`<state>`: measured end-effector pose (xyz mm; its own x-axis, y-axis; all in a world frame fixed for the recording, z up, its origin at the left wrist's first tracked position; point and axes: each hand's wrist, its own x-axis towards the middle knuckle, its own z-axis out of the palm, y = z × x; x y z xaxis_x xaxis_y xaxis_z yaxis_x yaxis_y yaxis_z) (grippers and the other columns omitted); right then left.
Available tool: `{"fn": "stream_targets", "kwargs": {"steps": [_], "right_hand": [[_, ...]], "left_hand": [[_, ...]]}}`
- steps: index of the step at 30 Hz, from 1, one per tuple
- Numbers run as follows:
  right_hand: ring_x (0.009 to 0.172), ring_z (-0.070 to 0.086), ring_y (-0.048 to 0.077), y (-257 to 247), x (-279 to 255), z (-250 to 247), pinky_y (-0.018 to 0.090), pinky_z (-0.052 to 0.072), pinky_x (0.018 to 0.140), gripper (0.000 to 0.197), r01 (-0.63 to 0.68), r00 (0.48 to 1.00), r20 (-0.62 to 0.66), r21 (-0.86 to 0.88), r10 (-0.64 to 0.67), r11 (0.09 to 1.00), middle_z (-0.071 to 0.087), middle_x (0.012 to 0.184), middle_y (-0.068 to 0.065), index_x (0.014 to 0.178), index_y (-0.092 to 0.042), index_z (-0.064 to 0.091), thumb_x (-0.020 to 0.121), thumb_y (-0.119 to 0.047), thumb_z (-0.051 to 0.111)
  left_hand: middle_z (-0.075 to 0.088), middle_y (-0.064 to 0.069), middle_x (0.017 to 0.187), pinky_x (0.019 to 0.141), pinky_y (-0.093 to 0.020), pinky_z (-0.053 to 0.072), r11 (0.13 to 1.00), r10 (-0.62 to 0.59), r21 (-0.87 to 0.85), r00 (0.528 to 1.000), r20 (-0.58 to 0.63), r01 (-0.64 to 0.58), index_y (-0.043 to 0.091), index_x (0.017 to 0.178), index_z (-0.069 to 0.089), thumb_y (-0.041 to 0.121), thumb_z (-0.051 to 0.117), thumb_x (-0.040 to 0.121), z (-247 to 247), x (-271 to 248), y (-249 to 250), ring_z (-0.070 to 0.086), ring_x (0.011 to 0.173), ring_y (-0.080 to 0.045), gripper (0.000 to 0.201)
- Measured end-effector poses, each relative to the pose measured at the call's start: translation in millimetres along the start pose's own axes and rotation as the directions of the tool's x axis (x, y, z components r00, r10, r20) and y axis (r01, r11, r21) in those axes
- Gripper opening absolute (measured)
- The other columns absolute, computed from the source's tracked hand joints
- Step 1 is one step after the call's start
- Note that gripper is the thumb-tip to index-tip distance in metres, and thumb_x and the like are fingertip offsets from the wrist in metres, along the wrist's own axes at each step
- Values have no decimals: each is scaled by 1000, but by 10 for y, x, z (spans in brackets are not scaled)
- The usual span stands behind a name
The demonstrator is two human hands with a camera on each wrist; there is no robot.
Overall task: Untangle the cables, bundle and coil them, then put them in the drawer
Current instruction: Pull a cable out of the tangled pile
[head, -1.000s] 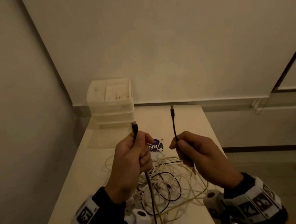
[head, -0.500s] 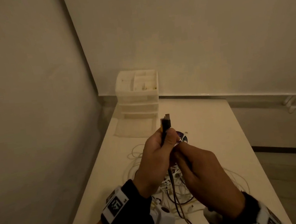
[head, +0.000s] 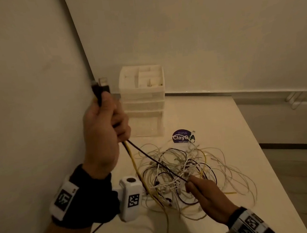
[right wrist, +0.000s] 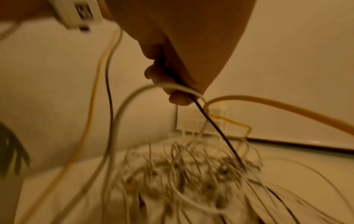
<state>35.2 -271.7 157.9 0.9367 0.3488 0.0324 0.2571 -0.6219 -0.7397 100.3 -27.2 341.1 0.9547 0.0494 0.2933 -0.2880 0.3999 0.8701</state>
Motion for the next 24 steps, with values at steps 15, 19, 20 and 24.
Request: {"fn": "stream_targets", "kwargs": {"steps": [15, 19, 20, 24], "right_hand": [[63, 54, 12, -256, 562, -899, 29, 45, 63, 19, -10, 998, -60, 95, 15, 995, 61, 69, -1, 79, -18, 65, 96, -18, 56], [58, 41, 9, -506, 502, -1025, 19, 34, 57, 21, 69, 990, -136, 315, -27, 947, 51, 62, -2, 77, -8, 66, 93, -19, 57], [59, 40, 10, -508, 496, -1046, 21, 32, 57, 23, 81, 987, -159, 340, -28, 937, 49, 63, 6, 78, -6, 66, 90, -23, 56], [60, 40, 12, -408, 466, -1057, 25, 35, 58, 22, 113, 977, -210, 342, -42, 933, 50, 65, -5, 81, -17, 63, 95, -28, 49]], "left_hand": [[71, 17, 84, 67, -16, 47, 658, -167, 734, 917, 363, -170, 32, 106, 70, 29, 64, 90, 319, -310, -743, 64, 77, 1, 18], [64, 10, 68, 53, -18, 39, 616, -158, 763, 919, 361, -194, 32, 90, 66, 30, 61, 92, 489, -275, -933, 56, 62, -8, 6], [60, 11, 64, 51, -17, 35, 625, -142, 753, 919, 367, -204, 33, 86, 65, 26, 61, 93, 523, -272, -962, 53, 58, -9, 10], [53, 11, 57, 49, -13, 31, 661, -65, 723, 944, 323, -202, 21, 82, 62, 15, 60, 93, 658, -233, -1001, 46, 51, -4, 12]]}}
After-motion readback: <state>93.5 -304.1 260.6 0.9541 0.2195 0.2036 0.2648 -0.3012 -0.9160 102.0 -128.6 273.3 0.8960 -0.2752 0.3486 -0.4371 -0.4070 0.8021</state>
